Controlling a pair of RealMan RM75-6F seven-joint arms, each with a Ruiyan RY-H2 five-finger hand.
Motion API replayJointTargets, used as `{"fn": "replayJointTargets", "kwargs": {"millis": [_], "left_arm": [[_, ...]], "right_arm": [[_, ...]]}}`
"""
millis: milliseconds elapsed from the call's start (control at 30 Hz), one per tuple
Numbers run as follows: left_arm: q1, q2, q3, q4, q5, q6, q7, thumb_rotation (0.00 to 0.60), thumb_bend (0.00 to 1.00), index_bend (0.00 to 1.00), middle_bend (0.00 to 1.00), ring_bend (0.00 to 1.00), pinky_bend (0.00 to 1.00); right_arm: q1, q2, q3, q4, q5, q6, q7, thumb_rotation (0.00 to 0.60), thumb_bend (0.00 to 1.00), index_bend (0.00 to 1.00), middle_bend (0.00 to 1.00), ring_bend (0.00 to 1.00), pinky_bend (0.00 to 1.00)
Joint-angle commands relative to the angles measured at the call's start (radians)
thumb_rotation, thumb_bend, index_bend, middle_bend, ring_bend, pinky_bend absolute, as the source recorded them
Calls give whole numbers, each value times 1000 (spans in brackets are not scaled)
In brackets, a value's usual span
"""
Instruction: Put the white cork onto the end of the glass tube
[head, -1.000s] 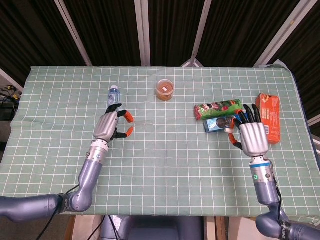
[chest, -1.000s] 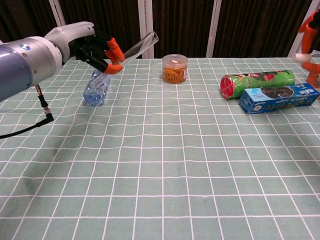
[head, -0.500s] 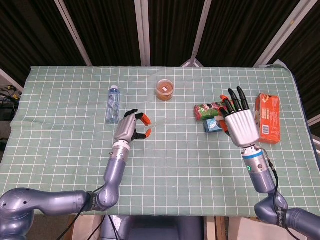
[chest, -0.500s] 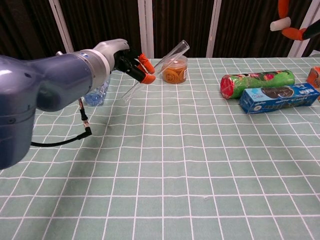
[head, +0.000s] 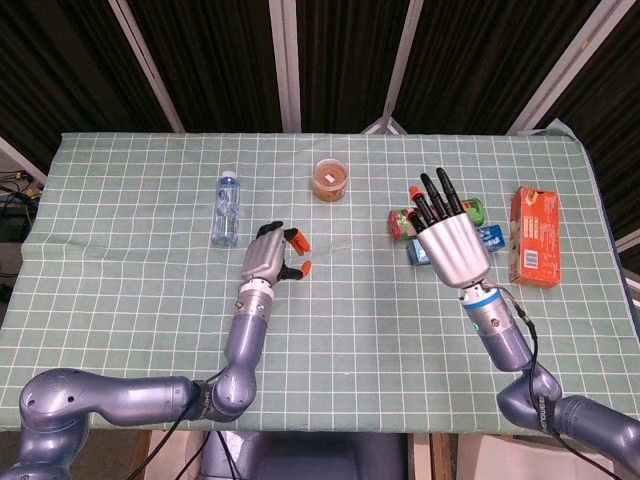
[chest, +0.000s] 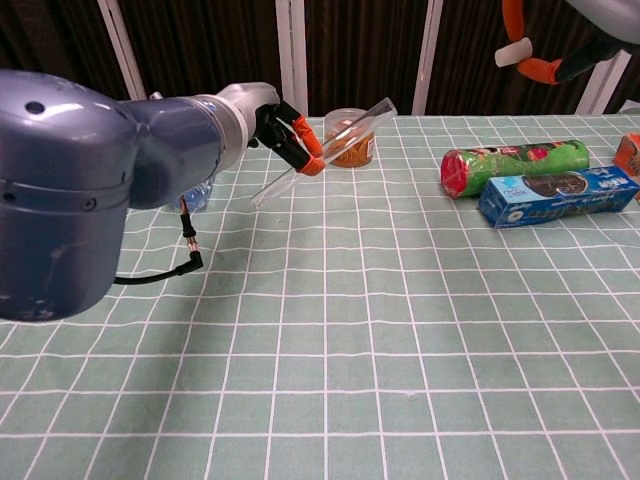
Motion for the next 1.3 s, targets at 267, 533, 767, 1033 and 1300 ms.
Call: {"fn": "replayJointTargets", "kwargs": {"millis": [267,533,767,1033,1300], "left_arm": [[-7,-17,-36,6,-17,11,-34,600,610,590,468,105,0],[-29,-59,-63,27,-57,20,-43,600,610,588,471,113,0],[-68,-64,-94,45,-124,30,24,600,612,586,471,113,0],[-92,-43,-110,44,-183,35,94,600,615,585,471,113,0],[-88,-19,-97,42,-200,21,122,600,615,585,471,113,0]], "right_arm": [[15,-40,-30,43,-28,14,-9,600,369,655,263,110,0],[27,-59,-25,71,-17,20,-5,600,369,656,263,110,0],[40,-70,-23,94,-13,23,9,600,369,655,263,110,0],[53,-94,-26,124,-4,19,22,600,369,655,264,110,0],[66,-116,-27,141,4,16,12,600,369,656,263,110,0]]}}
